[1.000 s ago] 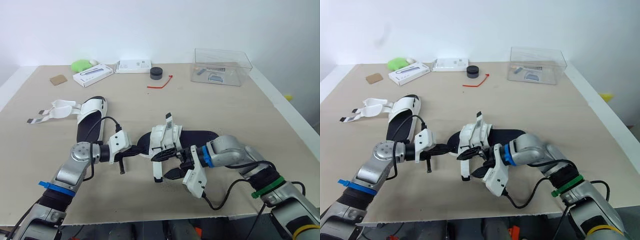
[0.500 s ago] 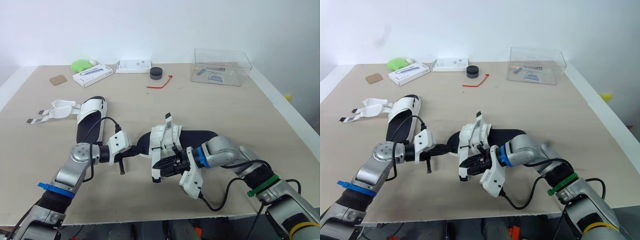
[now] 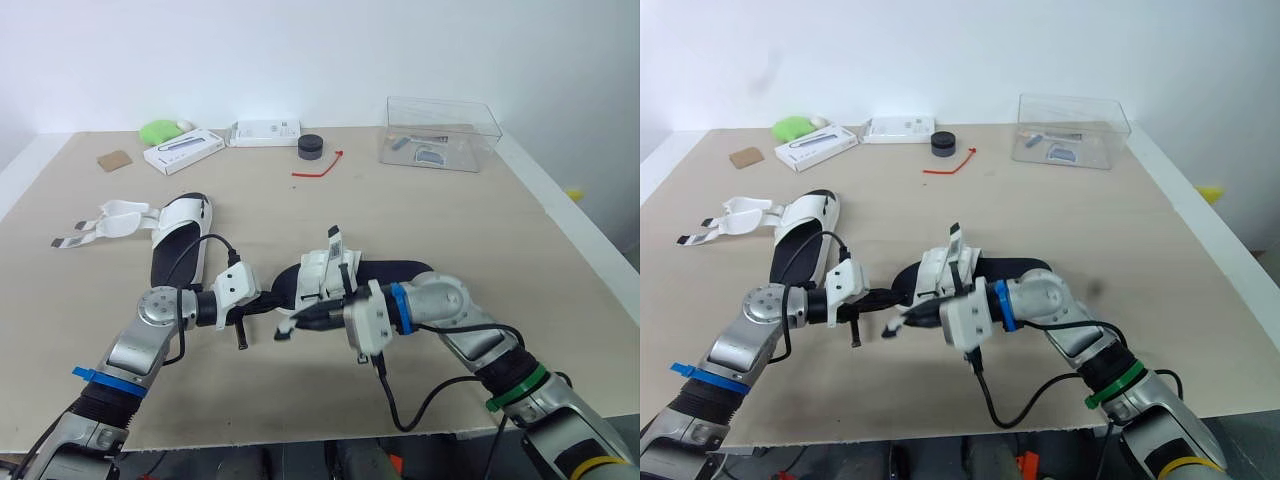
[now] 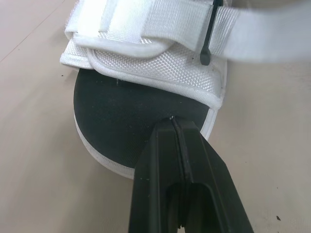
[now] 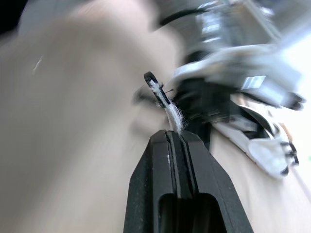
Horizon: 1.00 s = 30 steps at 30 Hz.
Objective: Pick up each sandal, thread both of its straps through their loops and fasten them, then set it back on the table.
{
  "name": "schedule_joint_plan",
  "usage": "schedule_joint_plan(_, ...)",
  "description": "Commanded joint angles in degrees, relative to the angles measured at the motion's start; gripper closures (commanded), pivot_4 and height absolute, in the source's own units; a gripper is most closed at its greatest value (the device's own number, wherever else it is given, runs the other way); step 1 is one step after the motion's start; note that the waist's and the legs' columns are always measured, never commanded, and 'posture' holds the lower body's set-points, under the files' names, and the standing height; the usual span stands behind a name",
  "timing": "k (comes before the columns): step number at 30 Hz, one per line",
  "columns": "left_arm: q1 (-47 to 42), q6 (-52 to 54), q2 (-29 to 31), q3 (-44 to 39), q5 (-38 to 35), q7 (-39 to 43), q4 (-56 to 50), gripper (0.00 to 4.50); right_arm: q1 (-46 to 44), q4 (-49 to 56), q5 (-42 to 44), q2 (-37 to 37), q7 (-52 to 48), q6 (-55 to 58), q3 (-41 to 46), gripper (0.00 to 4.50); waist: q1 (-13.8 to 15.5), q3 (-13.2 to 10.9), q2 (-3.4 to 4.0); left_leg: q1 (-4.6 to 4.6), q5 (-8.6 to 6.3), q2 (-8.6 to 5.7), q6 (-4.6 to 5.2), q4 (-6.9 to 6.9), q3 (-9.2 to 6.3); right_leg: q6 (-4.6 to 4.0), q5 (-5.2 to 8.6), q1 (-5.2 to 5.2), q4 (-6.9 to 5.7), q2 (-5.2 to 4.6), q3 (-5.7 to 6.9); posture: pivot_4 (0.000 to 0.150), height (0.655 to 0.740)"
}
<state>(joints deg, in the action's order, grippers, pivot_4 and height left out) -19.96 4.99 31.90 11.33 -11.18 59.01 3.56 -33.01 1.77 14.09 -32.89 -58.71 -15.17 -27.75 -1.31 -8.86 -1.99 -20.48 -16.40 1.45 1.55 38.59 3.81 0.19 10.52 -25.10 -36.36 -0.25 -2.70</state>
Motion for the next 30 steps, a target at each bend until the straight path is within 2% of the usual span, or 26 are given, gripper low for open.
schedule_joint_plan(1, 1.4, 1.3, 0.7, 1.8, 2.4, 0.4, 2.2, 4.50, -2.5, 4.3, 10.1, 1.9, 3.5, 18.7, 6.8, 4.44, 0.0, 0.0, 0.00, 0.01, 0.00, 0.00, 0.00, 0.01, -0.01, 0.00, 0.00, 0.01, 0.00, 0.00, 0.04, 0.150, 0.7400)
schedule_joint_plan(6, 1.3, 1.1, 0.5, 1.9, 2.4, 0.4, 2.6, 4.50, -3.5, 3.9, 10.3, 3.4, 7.0, 29.1, 10.0, 4.44, 0.1, 0.0, 0.01, -0.02, 0.00, 0.03, 0.00, -0.01, -0.03, 0.04, 0.05, -0.03, 0.00, 0.10, 0.06, 0.150, 0.7400)
schedule_joint_plan(10, 1.2, 1.1, 0.4, 1.9, 2.4, 0.4, 2.8, 4.50, -4.1, 2.3, 7.4, 4.0, 8.2, 32.0, 10.7, 4.44, 0.1, 0.0, 0.01, -0.06, 0.00, 0.01, 0.00, -0.01, 0.01, 0.12, 0.07, -0.06, 0.00, 0.15, 0.05, 0.150, 0.7400)
schedule_joint_plan(13, 1.2, 1.1, 0.3, 1.9, 2.4, 0.3, 2.9, 4.50, -4.9, 0.6, 6.0, 4.7, 8.5, 32.7, 10.9, 4.44, 0.1, 0.0, 0.01, -0.06, 0.00, -0.01, 0.00, 0.00, 0.04, 0.35, 0.16, -0.07, 0.00, 0.23, 0.05, 0.150, 0.7400)
schedule_joint_plan(30, 2.2, 1.9, 0.7, 1.5, 2.1, -0.2, 1.6, 4.50, -11.1, -13.3, -1.7, 8.3, 8.9, 32.9, 11.9, 4.44, 0.0, 0.0, 0.02, -0.06, 0.00, -0.01, 0.00, 0.00, 0.08, 0.38, 0.12, -0.08, 0.00, 0.22, 0.02, 0.150, 0.7400)
